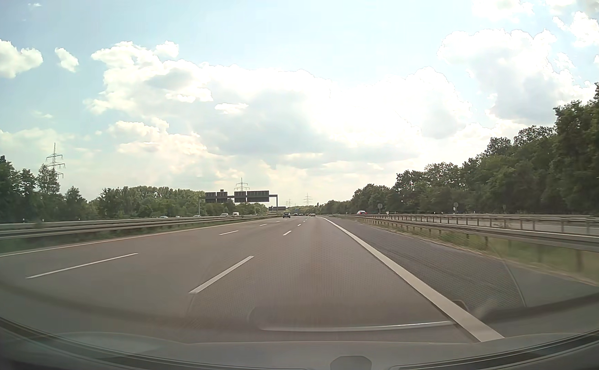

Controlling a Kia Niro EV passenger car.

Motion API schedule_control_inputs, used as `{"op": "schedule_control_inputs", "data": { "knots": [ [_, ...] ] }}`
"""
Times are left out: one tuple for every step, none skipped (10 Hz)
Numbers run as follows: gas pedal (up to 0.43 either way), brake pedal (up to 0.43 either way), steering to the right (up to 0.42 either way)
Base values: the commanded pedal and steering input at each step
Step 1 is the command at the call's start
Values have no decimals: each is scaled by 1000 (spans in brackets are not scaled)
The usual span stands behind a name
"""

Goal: Follow the waypoints while adhering to traffic rules and regulations

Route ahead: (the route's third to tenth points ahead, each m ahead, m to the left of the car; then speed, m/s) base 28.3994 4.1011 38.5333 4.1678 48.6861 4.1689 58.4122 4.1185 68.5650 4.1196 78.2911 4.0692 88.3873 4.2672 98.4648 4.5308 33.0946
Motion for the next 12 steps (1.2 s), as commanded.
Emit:
{"op": "schedule_control_inputs", "data": {
  "knots": [
    [240,30,-3],
    [240,30,-3],
    [240,30,-2],
    [240,30,-2],
    [240,30,-3],
    [240,30,-3],
    [240,30,-3],
    [240,30,-3],
    [240,37,-3],
    [240,30,-3],
    [240,30,-3],
    [240,30,-3]
  ]
}}
